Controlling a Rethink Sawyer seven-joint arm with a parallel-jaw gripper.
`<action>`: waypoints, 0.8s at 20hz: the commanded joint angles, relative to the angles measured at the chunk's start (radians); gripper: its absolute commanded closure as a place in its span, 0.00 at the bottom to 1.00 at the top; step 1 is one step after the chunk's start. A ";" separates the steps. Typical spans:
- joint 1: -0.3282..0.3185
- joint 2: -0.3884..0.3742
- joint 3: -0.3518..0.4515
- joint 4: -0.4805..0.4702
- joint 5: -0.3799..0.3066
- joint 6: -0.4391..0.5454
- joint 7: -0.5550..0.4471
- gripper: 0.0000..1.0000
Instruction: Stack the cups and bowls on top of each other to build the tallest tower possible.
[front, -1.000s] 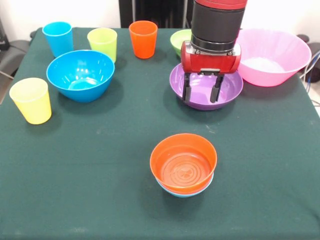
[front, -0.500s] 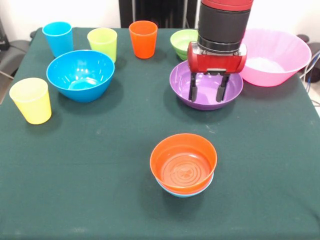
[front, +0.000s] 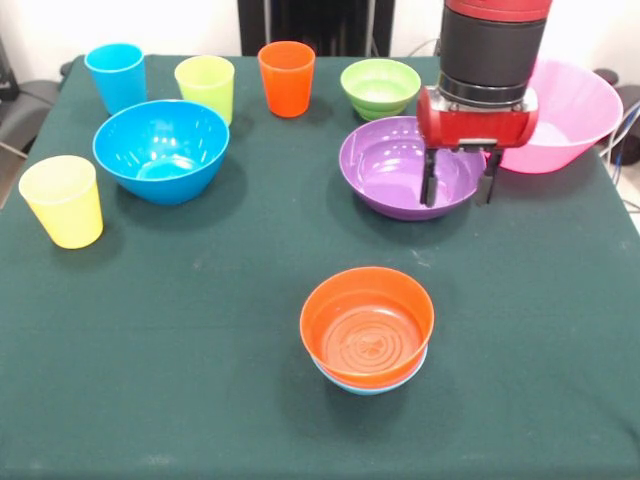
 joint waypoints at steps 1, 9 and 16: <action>0.025 0.077 0.029 0.047 0.028 -0.068 0.181 0.00; 0.021 0.087 0.025 0.065 0.042 -0.104 0.168 0.00; 0.002 0.105 0.031 0.114 0.044 -0.172 0.176 0.00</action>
